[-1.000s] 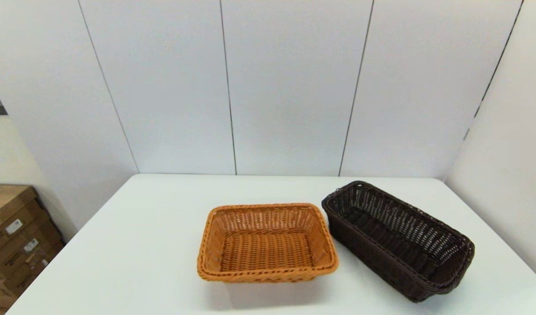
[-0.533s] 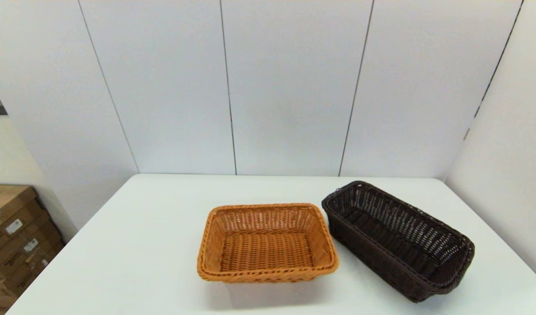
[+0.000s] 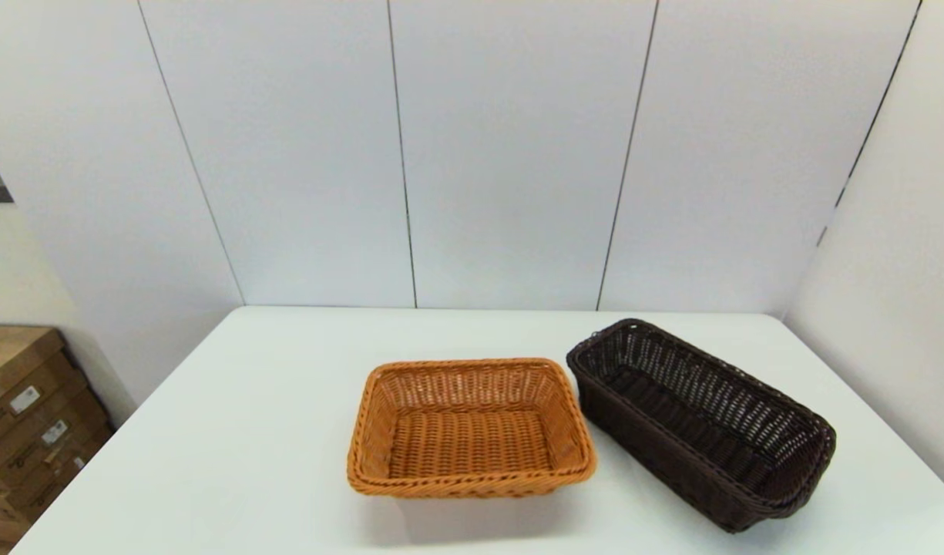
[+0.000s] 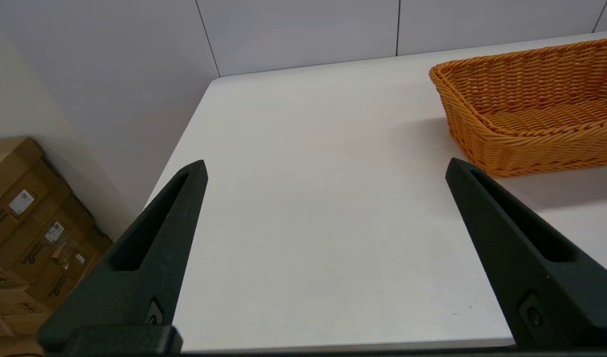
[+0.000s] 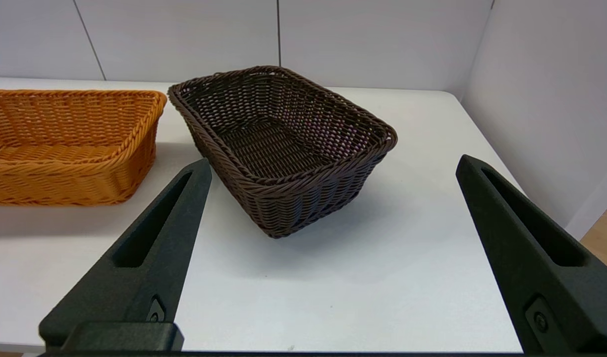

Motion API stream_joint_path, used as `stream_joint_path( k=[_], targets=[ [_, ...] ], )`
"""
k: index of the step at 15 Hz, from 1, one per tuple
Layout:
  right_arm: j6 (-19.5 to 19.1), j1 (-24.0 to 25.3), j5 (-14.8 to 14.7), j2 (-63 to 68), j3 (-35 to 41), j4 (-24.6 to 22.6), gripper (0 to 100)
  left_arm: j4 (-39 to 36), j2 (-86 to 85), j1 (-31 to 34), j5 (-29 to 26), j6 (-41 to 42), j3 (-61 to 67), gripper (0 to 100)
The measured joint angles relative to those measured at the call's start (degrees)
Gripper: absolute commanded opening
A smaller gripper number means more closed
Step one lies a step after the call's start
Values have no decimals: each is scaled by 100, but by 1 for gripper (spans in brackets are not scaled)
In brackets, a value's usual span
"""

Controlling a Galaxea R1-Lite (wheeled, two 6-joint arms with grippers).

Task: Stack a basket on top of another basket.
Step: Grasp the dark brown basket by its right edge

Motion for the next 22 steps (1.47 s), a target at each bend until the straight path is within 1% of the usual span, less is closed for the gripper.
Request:
stream_joint_path(
  k=[11, 15, 17, 19, 20, 22],
  targets=[
    [-4, 0, -1, 0, 0, 2, 100, 0, 0, 2, -1, 5, 2, 100],
    [-152, 0, 43, 0, 0, -26, 100, -1, 0, 2, -1, 2, 0, 100],
    [-163, 0, 79, 0, -63, -23, 100, -1, 0, 2, -1, -2, 0, 100],
    [-118, 0, 140, 0, -394, 93, 100, 0, 0, 2, -1, 0, 0, 100],
    [-108, 0, 154, 0, -601, 228, 100, 0, 0, 2, -1, -2, 0, 100],
    [-105, 0, 167, 0, -969, 651, 100, -1, 0, 0, -1, 5, 0, 100]
  ],
)
